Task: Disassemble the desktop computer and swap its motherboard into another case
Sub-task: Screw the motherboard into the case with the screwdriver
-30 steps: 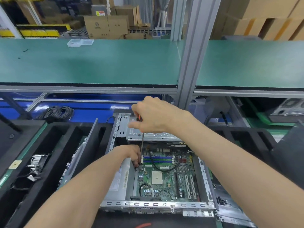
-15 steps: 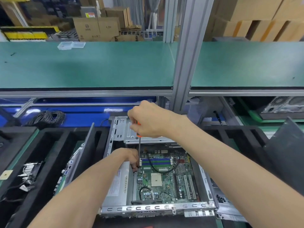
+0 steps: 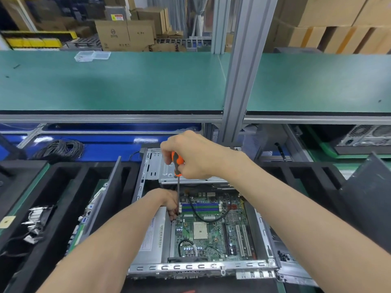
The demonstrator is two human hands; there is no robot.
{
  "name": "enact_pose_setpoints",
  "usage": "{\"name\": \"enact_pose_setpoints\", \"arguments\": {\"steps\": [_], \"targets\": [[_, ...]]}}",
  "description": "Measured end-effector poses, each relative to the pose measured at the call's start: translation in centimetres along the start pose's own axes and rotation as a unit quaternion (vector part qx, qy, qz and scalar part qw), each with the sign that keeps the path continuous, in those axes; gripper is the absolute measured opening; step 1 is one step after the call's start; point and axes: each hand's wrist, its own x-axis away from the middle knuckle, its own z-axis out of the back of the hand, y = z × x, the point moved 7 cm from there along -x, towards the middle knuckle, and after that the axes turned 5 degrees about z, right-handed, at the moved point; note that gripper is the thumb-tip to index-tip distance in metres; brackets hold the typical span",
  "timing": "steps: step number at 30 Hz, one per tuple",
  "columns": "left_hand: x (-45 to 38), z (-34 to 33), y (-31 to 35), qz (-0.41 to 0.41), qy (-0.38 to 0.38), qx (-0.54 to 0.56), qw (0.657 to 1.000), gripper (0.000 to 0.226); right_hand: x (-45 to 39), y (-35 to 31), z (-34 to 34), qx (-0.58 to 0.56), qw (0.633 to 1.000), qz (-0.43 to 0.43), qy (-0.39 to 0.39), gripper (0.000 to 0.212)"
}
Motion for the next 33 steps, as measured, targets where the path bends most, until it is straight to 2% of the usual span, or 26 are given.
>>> {"name": "enact_pose_setpoints", "arguments": {"steps": [4, 10, 12, 16, 18, 20, 21, 23, 24, 26, 27, 28, 31, 33], "targets": [[0.2, -0.1, 0.1, -0.016, 0.009, -0.034, 0.999, 0.033, -0.1, 0.0, 0.0, 0.024, 0.999, -0.001, 0.038, 0.013], [0.2, -0.3, -0.2, 0.003, -0.005, -0.02, 1.0, 0.034, -0.1, 0.0, 0.1, 0.033, 0.998, 0.015, 0.06, 0.01], [0.4, -0.2, 0.0, -0.006, -0.004, -0.015, 1.0, 0.031, 0.0, 0.0, 0.1, 0.032, 0.998, 0.013, 0.049, 0.009], [0.3, -0.4, 0.1, 0.0, -0.016, -0.022, 1.0, 0.026, 0.2, -0.5, 0.1, 0.01, 0.999, 0.028, 0.011, 0.021], [0.1, -0.4, 0.0, 0.001, -0.012, -0.038, 0.999, 0.032, 0.3, -0.6, -0.1, 0.036, 0.999, 0.023, 0.02, 0.008], [0.1, -0.3, 0.0, -0.014, 0.008, -0.041, 0.999, 0.035, 0.3, -0.1, 0.1, 0.094, 0.994, -0.02, 0.049, 0.027], [0.3, -0.3, 0.0, -0.016, 0.005, -0.046, 0.999, 0.035, 0.2, 0.1, 0.2, 0.107, 0.992, -0.031, 0.052, 0.028], [0.9, -0.4, 0.2, -0.013, -0.006, -0.056, 0.998, 0.035, 0.0, 0.1, 0.2, 0.08, 0.996, -0.015, 0.027, 0.012], [0.7, -0.4, 0.3, -0.013, -0.008, -0.067, 0.998, 0.034, 0.2, 0.1, 0.2, 0.057, 0.998, -0.004, 0.01, 0.01], [1.1, 0.0, 0.5, -0.01, 0.017, -0.075, 0.997, 0.032, 0.6, 0.0, 0.0, 0.012, 1.0, 0.006, -0.019, 0.023], [1.1, 0.0, 0.5, -0.005, 0.014, -0.08, 0.997, 0.033, 0.7, 0.0, 0.0, 0.012, 1.0, -0.001, -0.018, 0.021], [0.7, -0.1, 0.3, 0.0, 0.006, -0.079, 0.997, 0.034, 0.7, 0.1, 0.1, 0.029, 1.0, -0.007, -0.006, 0.015], [0.5, -0.2, 0.4, -0.007, 0.008, -0.088, 0.996, 0.035, 0.5, 0.7, 0.3, 0.072, 0.996, -0.034, 0.034, 0.027], [0.4, -0.1, 0.5, -0.02, 0.014, -0.101, 0.995, 0.036, 0.4, 0.5, 0.2, 0.065, 0.997, -0.012, 0.044, 0.018]]}}
